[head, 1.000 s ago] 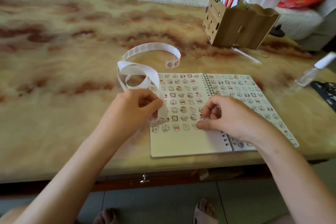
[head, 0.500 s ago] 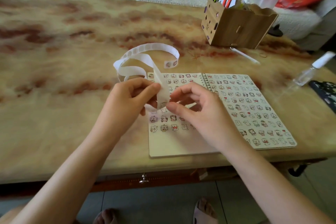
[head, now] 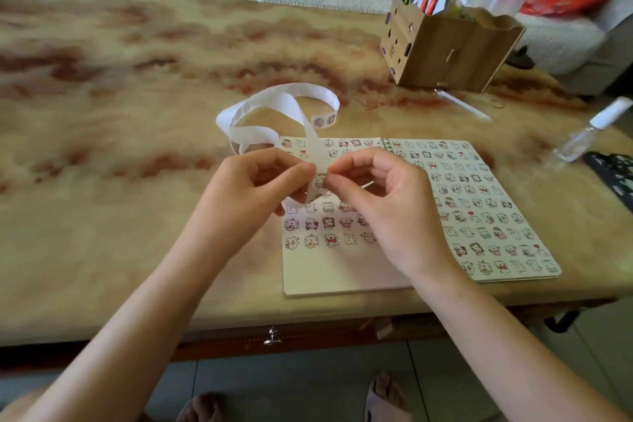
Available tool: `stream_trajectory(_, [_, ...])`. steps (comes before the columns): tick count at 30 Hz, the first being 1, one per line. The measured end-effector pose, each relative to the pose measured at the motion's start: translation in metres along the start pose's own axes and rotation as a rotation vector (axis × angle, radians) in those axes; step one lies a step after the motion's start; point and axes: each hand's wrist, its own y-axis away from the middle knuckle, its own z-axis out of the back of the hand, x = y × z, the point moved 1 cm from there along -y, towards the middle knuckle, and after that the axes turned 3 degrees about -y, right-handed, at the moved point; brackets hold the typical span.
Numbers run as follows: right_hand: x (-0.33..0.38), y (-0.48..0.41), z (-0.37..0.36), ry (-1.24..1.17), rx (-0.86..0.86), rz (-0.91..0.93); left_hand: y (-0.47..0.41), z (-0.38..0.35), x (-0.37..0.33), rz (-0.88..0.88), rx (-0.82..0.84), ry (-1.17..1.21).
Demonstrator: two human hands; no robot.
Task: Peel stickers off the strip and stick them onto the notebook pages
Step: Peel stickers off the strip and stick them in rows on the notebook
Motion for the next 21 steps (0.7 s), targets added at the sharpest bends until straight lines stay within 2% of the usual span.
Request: stream_trajectory(21, [-0.0014,-0.0016,0.0017,0.017,0.037,-0.003,0.0023,-0.0028,-0.0038,0.003,0.019,-0.045])
